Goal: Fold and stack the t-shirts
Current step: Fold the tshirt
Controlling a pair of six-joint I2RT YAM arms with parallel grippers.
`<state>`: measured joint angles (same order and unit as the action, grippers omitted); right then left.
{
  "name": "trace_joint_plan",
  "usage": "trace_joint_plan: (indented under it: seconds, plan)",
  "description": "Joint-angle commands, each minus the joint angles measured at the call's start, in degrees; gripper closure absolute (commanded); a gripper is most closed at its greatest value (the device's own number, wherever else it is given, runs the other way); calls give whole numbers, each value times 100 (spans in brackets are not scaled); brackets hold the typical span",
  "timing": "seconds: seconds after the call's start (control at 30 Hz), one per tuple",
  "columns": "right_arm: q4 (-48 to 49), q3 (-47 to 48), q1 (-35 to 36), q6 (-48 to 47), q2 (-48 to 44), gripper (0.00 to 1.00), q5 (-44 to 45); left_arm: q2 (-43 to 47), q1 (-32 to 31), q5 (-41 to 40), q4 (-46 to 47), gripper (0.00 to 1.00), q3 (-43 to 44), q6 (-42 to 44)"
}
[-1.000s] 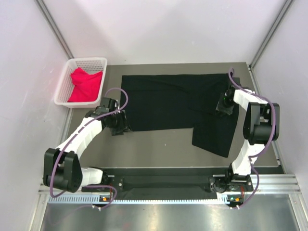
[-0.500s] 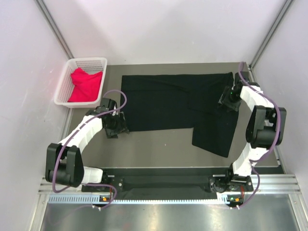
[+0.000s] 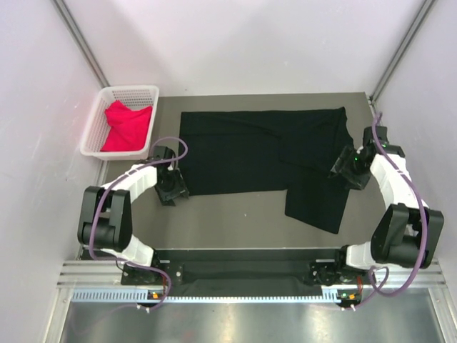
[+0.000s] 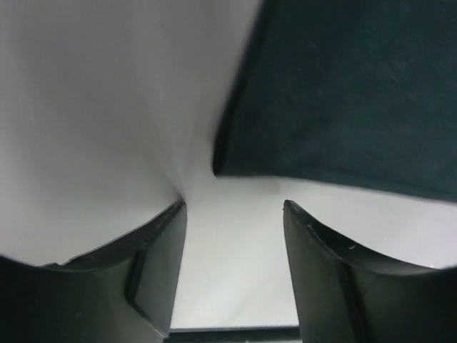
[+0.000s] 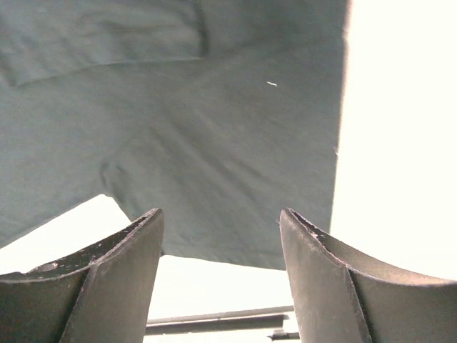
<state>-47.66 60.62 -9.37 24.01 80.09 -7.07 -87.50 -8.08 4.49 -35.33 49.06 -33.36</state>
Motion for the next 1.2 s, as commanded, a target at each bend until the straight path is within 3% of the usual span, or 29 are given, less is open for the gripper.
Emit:
trace_joint_plan:
  seconds: [0.0,0.33,0.53,0.67,0.77,0.9,1.07,1.17]
  plan:
    - [-287,37,-259,-107,-433,34,118,-126,96,-334,351,41,350,-83]
    - [-595,-340,-557,138,-942,34,312,-548,192,-396,466,48,508,-47]
    - [-525,-947,-1567,1070,-1313,36,92,-513,192,-283,492,63,447,-91]
    - [-543,-1148,-1779,1351,-1479,36,179,-478,192,-308,501,78,420,-126]
    - [-700,-1411,-1946,1440,-1716,36,206,-443,192,-335,562,82,333,-188]
    - [-1017,-1728,-2087,1352,-1979,35,214,-460,192,-396,545,94,280,-214]
    - [-860,-2334,-2113,1238,-2068,33,268,-329,192,-634,589,96,148,-267]
    - [-737,-2554,-2113,1063,-1866,41,119,-259,192,-564,563,98,104,-276]
